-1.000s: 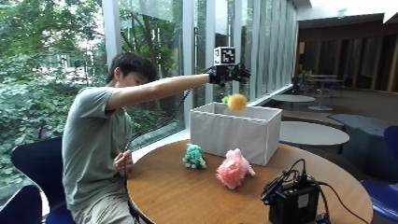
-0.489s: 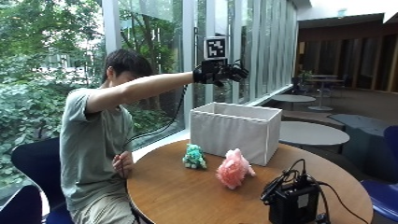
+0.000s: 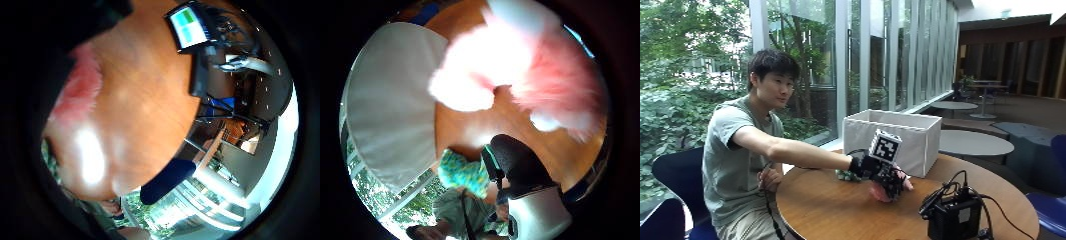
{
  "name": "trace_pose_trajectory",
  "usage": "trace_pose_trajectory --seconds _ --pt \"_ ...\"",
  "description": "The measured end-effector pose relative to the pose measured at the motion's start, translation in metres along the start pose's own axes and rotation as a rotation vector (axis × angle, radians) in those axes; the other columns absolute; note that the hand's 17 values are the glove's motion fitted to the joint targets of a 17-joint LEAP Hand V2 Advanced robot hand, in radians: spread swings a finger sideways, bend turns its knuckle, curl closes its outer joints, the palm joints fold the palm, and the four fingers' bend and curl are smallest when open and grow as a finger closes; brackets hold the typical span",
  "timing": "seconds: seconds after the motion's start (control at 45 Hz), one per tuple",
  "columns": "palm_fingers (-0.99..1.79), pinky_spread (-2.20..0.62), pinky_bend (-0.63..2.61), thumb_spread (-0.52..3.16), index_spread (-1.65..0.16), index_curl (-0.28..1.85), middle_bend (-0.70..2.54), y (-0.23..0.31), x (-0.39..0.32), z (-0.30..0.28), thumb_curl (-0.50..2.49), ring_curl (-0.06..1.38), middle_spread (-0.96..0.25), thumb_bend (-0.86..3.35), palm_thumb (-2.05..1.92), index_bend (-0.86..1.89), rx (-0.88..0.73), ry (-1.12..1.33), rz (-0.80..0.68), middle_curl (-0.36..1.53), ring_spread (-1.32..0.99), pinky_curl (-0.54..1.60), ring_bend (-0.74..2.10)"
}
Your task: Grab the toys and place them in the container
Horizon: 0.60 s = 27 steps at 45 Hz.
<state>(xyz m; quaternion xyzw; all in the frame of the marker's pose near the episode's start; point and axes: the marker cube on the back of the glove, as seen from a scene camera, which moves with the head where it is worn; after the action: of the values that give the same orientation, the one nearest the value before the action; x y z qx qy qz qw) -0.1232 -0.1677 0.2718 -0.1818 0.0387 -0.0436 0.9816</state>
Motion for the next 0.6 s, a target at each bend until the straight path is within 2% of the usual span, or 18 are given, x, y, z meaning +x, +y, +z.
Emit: trace_pose_trajectory --seconds 0.044,0.067,0.111,0.133,0.178,0.356,0.445,0.556,0.6 --pt "0.04 -0.01 0.79 1.23 -0.21 0.23 0.19 -0.004 -0.012 0.022 0.37 0.35 -0.08 0.01 0.08 0.15 0.018 0.017 -0.056 0.38 -0.1 0.31 0.48" --pt "0.26 -0.04 0.79 1.25 -0.21 0.23 0.26 -0.008 -0.012 0.026 0.38 0.38 -0.1 0.04 0.13 0.14 0.038 0.008 -0.056 0.4 -0.15 0.31 0.61" --pt "0.36 -0.07 0.77 1.26 -0.2 0.22 0.27 -0.017 0.0 0.023 0.39 0.36 -0.12 0.07 0.19 0.13 0.078 -0.05 0.023 0.41 -0.19 0.28 0.66" --pt "0.49 -0.11 0.78 1.27 -0.21 0.21 0.32 -0.022 0.007 0.021 0.4 0.38 -0.14 0.1 0.25 0.12 0.087 -0.077 0.062 0.43 -0.23 0.28 0.74" --pt "0.65 -0.16 0.81 1.27 -0.21 0.2 0.36 -0.028 0.01 0.022 0.42 0.39 -0.18 0.12 0.31 0.11 0.08 -0.102 0.077 0.44 -0.26 0.28 0.81" --pt "0.76 -0.33 0.96 1.15 -0.24 0.18 0.45 -0.035 -0.011 0.032 0.53 0.46 -0.27 0.21 0.58 0.1 0.086 -0.075 -0.001 0.49 -0.37 0.35 0.91" --pt "1.03 -0.37 0.85 0.94 -0.25 0.2 0.63 -0.037 -0.012 0.032 0.59 0.46 -0.3 0.22 0.68 0.23 0.116 -0.16 -0.004 0.54 -0.4 0.32 0.92" --pt "1.15 -0.38 0.8 0.75 -0.26 0.28 0.6 -0.031 -0.041 0.046 0.67 0.5 -0.32 0.22 0.75 0.42 0.167 -0.213 -0.064 0.55 -0.39 0.34 0.97" --pt "1.22 -0.37 0.77 0.66 -0.27 0.32 0.72 -0.028 -0.049 0.048 0.69 0.51 -0.3 0.23 0.76 0.5 0.186 -0.222 -0.07 0.6 -0.38 0.34 0.98"
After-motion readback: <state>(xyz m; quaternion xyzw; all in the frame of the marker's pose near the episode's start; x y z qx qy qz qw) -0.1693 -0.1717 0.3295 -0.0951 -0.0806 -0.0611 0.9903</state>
